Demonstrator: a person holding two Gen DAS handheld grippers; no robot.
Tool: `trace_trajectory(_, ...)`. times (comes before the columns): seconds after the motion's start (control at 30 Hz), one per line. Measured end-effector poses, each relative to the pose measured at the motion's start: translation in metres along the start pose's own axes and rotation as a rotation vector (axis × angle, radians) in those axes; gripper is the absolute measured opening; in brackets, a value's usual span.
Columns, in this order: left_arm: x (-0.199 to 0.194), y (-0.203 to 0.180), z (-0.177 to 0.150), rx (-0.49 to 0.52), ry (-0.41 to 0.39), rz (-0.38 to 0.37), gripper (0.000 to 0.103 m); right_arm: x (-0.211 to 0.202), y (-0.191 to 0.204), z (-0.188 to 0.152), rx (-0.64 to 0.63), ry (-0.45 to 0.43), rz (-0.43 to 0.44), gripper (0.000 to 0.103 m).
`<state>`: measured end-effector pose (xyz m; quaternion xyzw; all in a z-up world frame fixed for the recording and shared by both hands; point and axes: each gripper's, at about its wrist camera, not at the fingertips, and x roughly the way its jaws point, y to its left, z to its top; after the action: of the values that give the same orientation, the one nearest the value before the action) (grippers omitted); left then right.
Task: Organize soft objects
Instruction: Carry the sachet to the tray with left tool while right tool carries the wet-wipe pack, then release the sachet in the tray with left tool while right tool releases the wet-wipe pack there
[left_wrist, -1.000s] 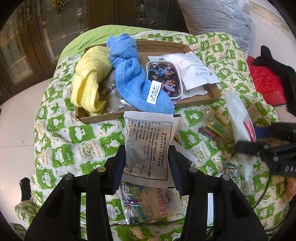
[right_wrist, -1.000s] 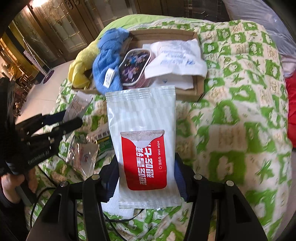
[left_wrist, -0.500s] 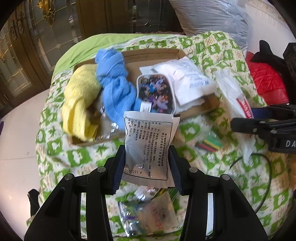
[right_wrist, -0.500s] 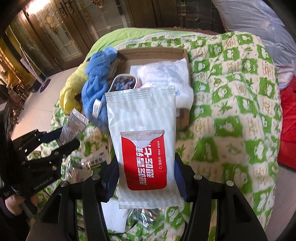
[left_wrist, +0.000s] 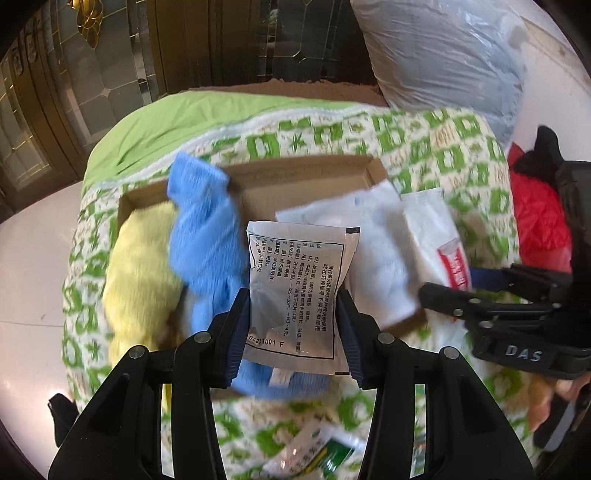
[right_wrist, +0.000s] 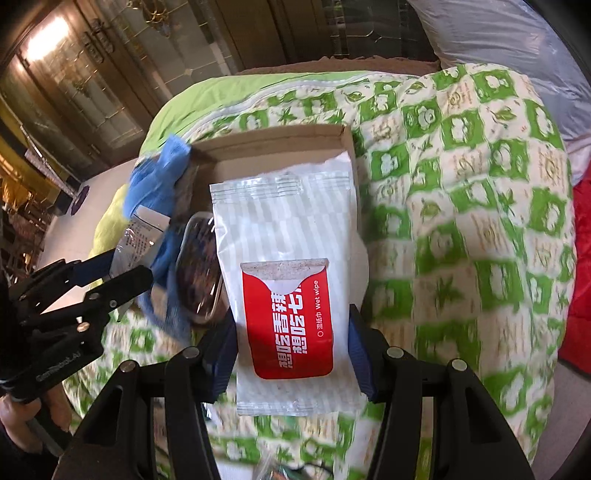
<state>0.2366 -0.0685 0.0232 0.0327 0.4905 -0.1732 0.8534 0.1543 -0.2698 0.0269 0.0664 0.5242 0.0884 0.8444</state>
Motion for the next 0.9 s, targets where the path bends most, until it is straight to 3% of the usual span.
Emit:
trace_trajectory(0.23,0.042,0.01,0.034,-0.066,0.015,0.008,0.045,0.022,-0.002,0.048,0.043,-0.033,-0.003,0.054)
trace_trajectory(0.47,0.073,0.009,0.041,-0.041,0.023,0.043,0.045,0.074,-0.005,0.048,0.052,0.067,-0.007,0.054)
trace_trajectory(0.67,0.083,0.013,0.044,-0.024,0.028,0.089,0.046,0.08,-0.002,0.05,0.054,0.062,-0.006,0.055)
trace_trajectory(0.83,0.081,0.018,0.045,-0.043,0.02,0.08,0.05,0.069,-0.002,0.043,0.095,0.033,0.036,0.065)
trace_trajectory(0.9,0.08,0.017,0.044,-0.042,0.019,0.075,0.051,0.059,-0.006,0.041,0.102,0.018,0.052,0.076)
